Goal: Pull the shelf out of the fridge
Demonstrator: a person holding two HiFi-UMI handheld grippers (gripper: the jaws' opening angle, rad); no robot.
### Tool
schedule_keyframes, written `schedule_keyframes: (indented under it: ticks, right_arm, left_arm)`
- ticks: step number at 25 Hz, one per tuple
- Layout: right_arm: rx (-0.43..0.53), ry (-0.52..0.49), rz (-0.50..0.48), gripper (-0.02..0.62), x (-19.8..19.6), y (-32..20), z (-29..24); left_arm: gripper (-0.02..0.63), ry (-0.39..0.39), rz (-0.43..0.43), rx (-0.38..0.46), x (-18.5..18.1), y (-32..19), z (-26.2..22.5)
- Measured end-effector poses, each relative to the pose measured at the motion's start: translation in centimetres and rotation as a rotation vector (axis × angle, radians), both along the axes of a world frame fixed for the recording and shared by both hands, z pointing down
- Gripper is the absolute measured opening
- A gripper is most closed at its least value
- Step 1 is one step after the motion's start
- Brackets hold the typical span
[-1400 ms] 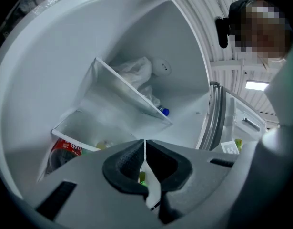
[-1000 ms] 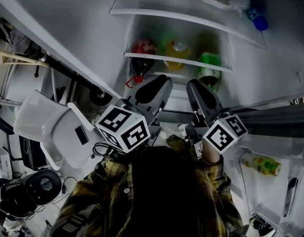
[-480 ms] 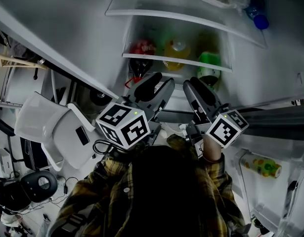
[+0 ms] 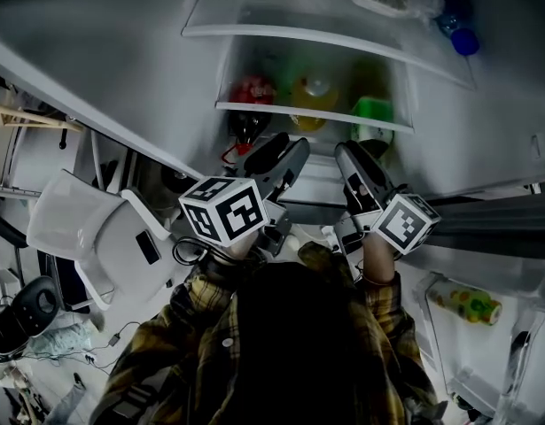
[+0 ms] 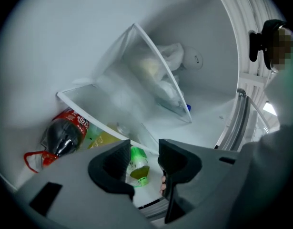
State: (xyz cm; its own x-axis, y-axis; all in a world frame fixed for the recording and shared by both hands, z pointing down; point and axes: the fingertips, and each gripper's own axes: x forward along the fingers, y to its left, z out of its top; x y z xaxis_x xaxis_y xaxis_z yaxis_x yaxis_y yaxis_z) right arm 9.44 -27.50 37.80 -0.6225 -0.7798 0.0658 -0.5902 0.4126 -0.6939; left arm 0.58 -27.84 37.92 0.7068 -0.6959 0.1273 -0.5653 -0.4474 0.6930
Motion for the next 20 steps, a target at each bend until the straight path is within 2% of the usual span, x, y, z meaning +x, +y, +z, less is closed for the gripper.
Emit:
schedule_keyframes:
  ticks: [11,20]
  right_arm:
    - [-0.062,-0.020,0.010,0.140,0.3,-2.3,2.3]
    - [-0.112,-0.051,0.029,0.140,0.4,-4.9,3.9]
  left_arm:
    - [0.175,0.055,-0.012,-0.114,1.2,-3.0,3.2]
    - [0.176,0.164,-0.053,-0.203,1.5,-5.7,4.6]
